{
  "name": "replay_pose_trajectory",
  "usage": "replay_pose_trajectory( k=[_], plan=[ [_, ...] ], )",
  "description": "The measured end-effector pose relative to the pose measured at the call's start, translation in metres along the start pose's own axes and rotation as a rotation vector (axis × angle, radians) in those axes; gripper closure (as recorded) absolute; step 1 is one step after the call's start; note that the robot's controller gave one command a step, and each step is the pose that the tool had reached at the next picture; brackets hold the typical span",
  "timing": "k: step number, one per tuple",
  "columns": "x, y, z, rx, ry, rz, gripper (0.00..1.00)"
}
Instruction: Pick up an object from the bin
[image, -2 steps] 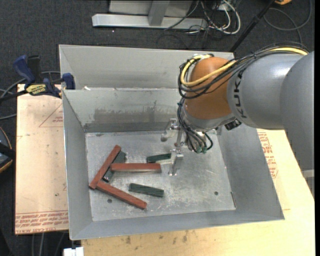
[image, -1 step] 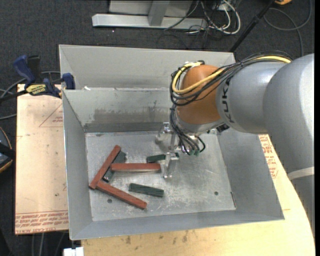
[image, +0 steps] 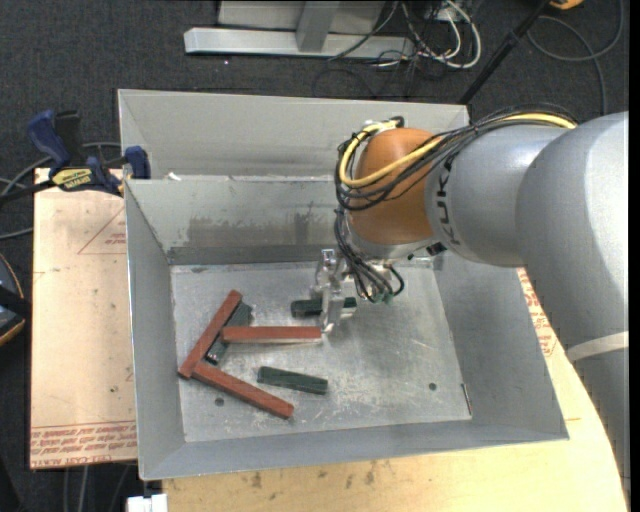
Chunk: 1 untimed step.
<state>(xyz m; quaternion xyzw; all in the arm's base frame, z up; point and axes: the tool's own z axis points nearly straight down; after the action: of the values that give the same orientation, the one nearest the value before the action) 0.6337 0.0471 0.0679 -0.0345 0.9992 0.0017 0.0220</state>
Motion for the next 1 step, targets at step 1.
replay_pose_trajectory(
  k=[1],
  plan=[
    [0.0003,0.0001,-0.0011,0.000,0.001,-0.002,1.00]
  ],
)
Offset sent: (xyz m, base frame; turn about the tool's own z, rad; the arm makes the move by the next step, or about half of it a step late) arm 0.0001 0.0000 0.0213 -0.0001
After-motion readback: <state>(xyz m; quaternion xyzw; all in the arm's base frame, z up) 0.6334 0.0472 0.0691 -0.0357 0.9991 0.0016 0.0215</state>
